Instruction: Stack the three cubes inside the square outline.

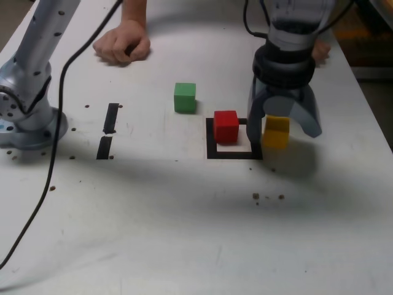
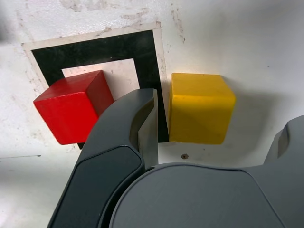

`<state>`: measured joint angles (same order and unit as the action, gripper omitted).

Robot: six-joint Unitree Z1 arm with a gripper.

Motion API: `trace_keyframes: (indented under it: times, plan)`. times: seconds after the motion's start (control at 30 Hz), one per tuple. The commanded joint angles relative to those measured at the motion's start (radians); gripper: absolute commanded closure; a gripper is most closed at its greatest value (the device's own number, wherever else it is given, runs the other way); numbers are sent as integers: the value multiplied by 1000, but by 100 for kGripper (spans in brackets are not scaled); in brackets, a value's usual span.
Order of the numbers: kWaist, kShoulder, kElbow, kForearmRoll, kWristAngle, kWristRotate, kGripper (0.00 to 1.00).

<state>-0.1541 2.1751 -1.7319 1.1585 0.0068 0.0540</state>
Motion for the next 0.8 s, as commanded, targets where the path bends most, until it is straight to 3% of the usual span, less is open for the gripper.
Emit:
trace_keyframes:
  times: [0.0,0.23,0.33,0.53,0.77]
  plan:
    - [6,4,-2,0,-6,11,15]
    - [13,11,4,0,-13,26,27]
    - [13,13,5,-11,-13,26,40]
    - [12,12,4,-78,-13,58,75]
    - [11,5,-1,-112,-30,112,87]
